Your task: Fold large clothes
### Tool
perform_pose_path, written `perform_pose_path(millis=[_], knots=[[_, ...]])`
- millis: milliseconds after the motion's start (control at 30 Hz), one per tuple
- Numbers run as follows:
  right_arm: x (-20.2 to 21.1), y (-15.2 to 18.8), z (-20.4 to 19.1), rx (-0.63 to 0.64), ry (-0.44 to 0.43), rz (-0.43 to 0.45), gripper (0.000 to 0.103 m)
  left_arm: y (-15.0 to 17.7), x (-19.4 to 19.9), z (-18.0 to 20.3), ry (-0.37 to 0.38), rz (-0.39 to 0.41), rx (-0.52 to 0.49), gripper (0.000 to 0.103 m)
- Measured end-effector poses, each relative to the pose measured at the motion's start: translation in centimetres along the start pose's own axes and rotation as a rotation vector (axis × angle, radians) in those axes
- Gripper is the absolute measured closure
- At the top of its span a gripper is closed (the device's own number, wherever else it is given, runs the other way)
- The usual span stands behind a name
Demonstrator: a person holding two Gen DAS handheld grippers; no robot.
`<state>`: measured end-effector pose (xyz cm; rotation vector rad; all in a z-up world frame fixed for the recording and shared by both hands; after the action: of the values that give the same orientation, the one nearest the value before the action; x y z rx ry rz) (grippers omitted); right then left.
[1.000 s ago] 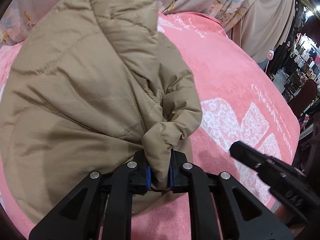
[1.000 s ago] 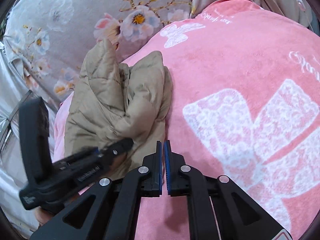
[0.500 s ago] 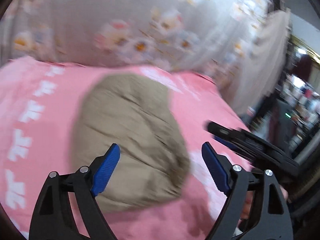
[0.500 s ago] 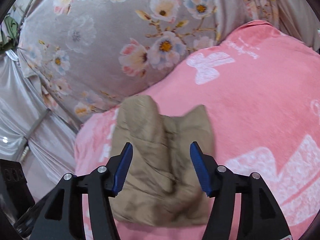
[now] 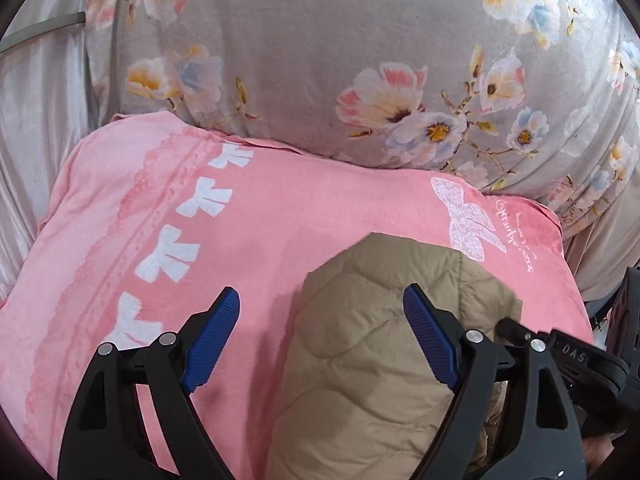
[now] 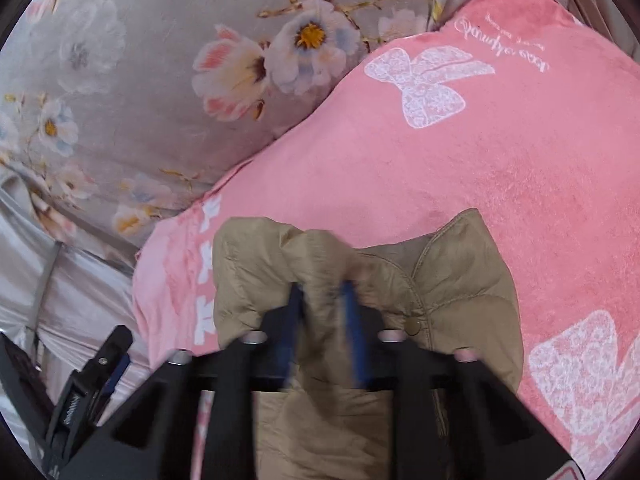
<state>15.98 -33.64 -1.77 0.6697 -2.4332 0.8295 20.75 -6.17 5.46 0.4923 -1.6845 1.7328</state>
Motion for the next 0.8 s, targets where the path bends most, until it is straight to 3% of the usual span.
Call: perform_pose_path(millis=[267,600,800], knots=[[-0.8,1.3,4.5,0.115,0.217,0.056,0.098,0.7,-4.6,4.3,-0.003,-0.088,-0.061,0.022],[-3.8,2.9,7.4,0.228,0.367,0.097,0.098,4.4,-10.6,7.0,-0.051,-0.187,-0.117,0.020],[-5.1,3.2,8.7,0.247,0.396,0.116,0.097,5.8,-12.1,7.9,-0.077,-0.169,-0.131,0.018]])
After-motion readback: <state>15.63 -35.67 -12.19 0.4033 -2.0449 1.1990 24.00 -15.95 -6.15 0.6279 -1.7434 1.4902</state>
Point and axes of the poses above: each gripper's, at about its wrist camera, not at the fingertips, and x roughly against the way its jaws point, z to its right, y to its underside, the point moved 4 cm from there along -x, roughly the way its jaws point, and after that the axes turned 6 degrees about -y, right-handed, at the moved point
